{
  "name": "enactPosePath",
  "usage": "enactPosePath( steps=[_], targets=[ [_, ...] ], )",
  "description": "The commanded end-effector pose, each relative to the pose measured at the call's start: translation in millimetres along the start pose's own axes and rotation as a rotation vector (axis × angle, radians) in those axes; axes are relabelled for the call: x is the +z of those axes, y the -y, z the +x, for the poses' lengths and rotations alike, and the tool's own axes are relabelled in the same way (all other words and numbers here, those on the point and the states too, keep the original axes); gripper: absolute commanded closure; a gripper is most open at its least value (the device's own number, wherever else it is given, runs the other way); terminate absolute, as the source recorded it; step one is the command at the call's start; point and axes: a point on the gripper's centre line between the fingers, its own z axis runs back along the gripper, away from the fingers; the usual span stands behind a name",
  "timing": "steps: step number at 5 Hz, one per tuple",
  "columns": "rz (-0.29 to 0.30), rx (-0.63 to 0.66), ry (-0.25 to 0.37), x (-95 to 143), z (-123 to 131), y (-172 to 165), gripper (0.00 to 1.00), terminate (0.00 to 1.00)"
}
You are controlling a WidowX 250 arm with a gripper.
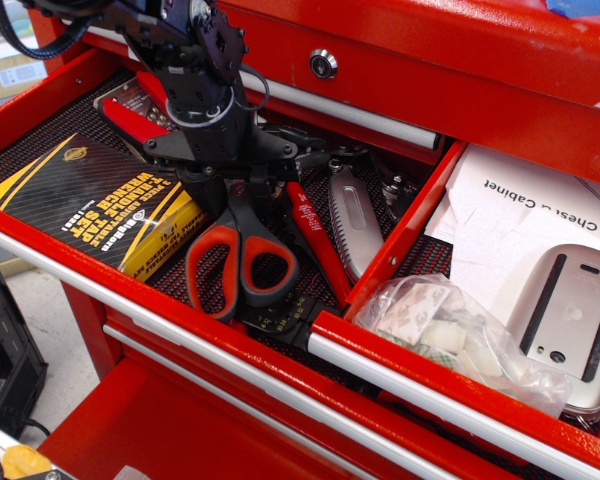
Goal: Pick up scissors and put into drawer
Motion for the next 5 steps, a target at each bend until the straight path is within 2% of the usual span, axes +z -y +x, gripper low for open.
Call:
enactPosePath(
  steps=[1, 2, 3, 4, 5],
  targets=[
    [0.024, -0.026, -0.098, 1, -42, 9, 1.0, 0.0],
    [0.034, -0.083, -0.15, 10, -54, 10, 1.0, 0.0],
    [0.043, -0.195, -0.245, 21, -43, 0, 1.0, 0.0],
    [0.072, -0.245, -0.365, 43, -28, -7, 1.0, 0.0],
    [0.131, -0.28, -0.383, 57, -18, -22, 1.0, 0.0]
  ],
)
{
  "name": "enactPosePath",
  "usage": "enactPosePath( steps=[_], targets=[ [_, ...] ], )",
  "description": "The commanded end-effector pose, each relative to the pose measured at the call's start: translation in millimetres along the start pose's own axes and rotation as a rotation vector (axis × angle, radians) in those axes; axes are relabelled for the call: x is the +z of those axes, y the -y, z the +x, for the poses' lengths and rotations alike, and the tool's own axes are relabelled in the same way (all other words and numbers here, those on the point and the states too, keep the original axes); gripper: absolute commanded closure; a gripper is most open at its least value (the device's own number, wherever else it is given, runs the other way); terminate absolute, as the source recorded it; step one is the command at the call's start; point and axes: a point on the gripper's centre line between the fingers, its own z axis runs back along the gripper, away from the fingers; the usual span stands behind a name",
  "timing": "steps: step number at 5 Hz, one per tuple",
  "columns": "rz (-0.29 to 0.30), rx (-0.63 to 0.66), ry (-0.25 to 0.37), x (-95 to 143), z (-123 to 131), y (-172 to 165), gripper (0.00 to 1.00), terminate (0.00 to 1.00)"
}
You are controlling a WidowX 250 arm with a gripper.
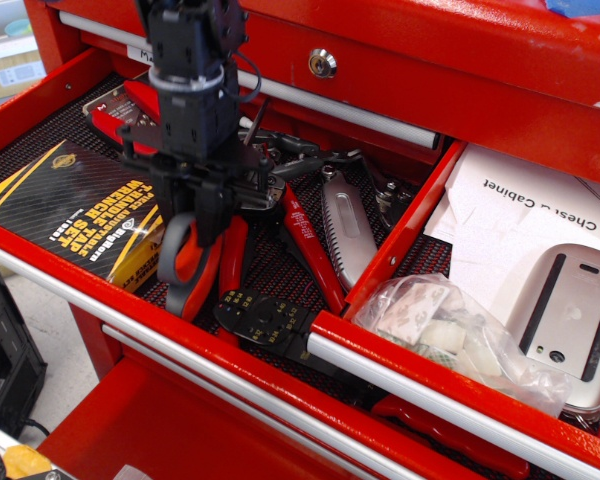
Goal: Pick up scissors and put into drawer
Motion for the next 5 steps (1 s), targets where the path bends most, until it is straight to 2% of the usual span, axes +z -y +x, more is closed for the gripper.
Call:
enactPosePath(
  steps=[1, 2, 3, 4, 5],
  targets=[
    [0.027, -0.039, -0.028, 24, 6, -21, 1.0, 0.0],
    [0.02, -0.008, -0.054, 30, -9, -18, 1.0, 0.0],
    [0.007, 0.012, -0.141, 53, -27, -13, 1.0, 0.0],
    [-0.04, 0.079, -0.239, 82, -53, 5, 1.0, 0.0],
    [-0.072, 0.101, -0.249, 109, -77, 34, 1.0, 0.0]
  ],
)
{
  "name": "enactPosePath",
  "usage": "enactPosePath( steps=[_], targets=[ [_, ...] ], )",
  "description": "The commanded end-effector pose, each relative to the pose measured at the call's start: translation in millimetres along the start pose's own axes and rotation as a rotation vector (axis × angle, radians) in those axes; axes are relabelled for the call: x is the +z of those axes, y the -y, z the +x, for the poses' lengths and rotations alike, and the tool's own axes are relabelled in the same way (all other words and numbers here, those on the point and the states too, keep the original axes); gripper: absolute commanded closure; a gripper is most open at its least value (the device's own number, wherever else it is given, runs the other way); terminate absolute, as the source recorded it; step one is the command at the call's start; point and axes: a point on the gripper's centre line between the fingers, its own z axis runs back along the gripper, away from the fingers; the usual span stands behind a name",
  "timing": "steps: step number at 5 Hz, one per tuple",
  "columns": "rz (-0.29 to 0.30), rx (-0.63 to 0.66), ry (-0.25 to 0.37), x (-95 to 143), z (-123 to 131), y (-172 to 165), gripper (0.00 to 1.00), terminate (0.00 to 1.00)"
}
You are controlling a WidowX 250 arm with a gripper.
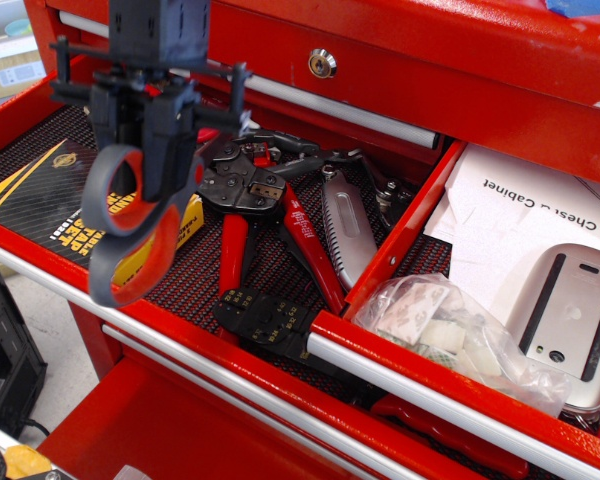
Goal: Pick up scissors and put into drawer
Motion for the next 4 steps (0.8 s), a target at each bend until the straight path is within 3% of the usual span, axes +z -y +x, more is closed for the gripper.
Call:
enactPosePath(
  steps=[1, 2, 3, 4],
  targets=[
    [-0.048, 0.04, 0.082, 34, -37, 65, 1.0, 0.0],
    [-0.059, 0.001, 0.104, 35, -44, 108, 1.0, 0.0],
    [-0.023, -0.132, 0.128, 31, -44, 134, 1.0, 0.0],
    [0.004, -0.315, 0.224, 19, -31, 145, 1.0, 0.0]
  ],
)
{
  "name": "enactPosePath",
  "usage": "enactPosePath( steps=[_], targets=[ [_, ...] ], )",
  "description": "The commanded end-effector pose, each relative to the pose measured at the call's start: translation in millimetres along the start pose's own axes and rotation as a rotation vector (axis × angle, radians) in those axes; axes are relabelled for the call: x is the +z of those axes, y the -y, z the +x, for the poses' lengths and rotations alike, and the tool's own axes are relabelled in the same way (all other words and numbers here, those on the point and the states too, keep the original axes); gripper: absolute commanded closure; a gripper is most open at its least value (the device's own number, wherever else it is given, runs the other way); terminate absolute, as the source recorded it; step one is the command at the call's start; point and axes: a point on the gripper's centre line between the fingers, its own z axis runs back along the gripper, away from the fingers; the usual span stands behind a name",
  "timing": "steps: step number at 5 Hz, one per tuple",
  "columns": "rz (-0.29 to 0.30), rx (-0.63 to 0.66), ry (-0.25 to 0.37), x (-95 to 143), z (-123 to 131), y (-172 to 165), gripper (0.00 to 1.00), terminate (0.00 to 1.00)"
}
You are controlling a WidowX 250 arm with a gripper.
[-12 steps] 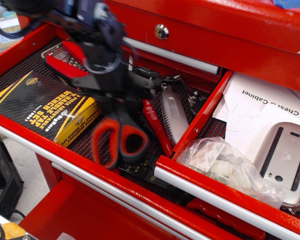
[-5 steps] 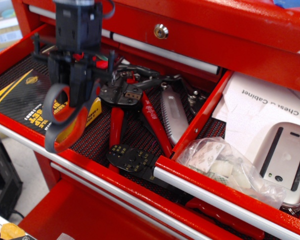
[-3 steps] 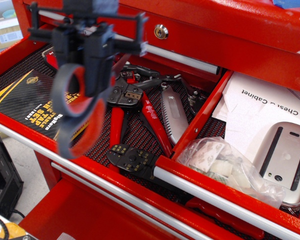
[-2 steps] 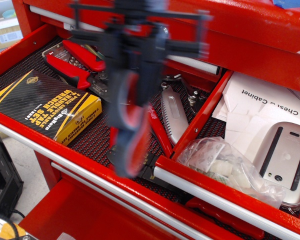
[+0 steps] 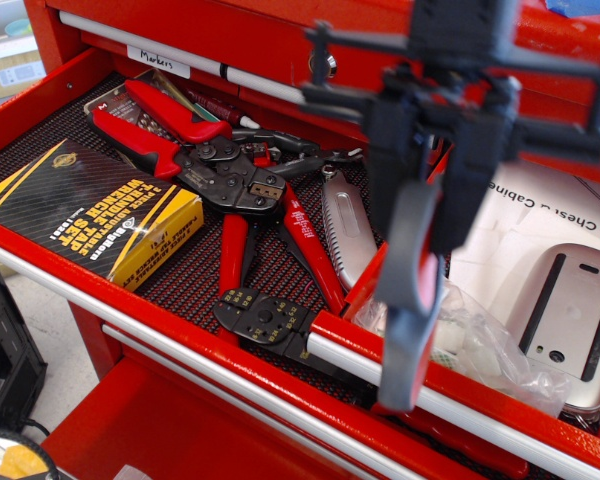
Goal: Pick up scissors and put into drawer
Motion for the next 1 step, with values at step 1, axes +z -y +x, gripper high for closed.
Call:
enactPosePath(
  steps=[1],
  targets=[
    [-0.028, -0.19, 0.108, -4.2, 22.7, 12.6, 1.0, 1.0]
  ],
)
